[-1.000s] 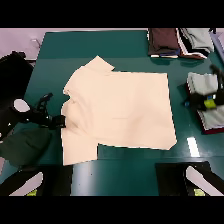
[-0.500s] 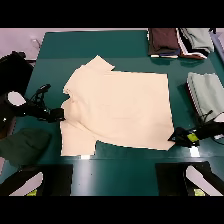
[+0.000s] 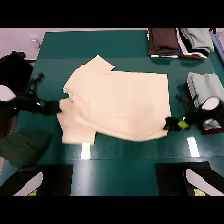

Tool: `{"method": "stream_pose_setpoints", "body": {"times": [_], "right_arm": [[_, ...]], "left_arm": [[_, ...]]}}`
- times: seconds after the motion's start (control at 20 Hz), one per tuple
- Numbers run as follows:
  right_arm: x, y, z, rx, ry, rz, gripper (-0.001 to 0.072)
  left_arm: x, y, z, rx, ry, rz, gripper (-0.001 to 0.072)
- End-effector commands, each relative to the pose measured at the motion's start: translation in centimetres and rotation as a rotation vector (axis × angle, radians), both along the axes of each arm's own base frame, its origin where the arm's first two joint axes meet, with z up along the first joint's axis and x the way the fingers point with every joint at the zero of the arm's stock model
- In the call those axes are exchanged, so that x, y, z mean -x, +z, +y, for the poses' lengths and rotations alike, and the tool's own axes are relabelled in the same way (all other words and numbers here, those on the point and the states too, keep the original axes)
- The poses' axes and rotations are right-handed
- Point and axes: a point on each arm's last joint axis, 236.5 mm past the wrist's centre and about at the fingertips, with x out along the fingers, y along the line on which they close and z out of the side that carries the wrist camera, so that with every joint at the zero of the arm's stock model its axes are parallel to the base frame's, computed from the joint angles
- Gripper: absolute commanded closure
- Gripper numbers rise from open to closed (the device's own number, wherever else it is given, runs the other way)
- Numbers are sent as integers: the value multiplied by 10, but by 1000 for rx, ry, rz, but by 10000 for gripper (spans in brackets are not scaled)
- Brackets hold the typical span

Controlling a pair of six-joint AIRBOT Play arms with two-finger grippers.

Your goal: Fold the shirts.

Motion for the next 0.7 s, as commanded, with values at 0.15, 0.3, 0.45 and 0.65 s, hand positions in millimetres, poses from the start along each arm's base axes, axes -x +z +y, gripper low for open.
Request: {"method": "stream_pose_setpoints", "body": {"times": [0.15,0.3,0.45,0.65], "right_arm": [[-62,286,-21,109,-56,-834,696],[-32,397,-43,203,-143,-1115,696],[-1,456,-56,294,-202,-1247,696],[5,474,-61,336,-190,-1234,696]], "left_arm": [[37,300,1,7,33,-761,686],[93,411,0,8,34,-1055,686],[134,478,5,20,67,-1276,687],[123,486,12,25,107,-1290,687]]}}
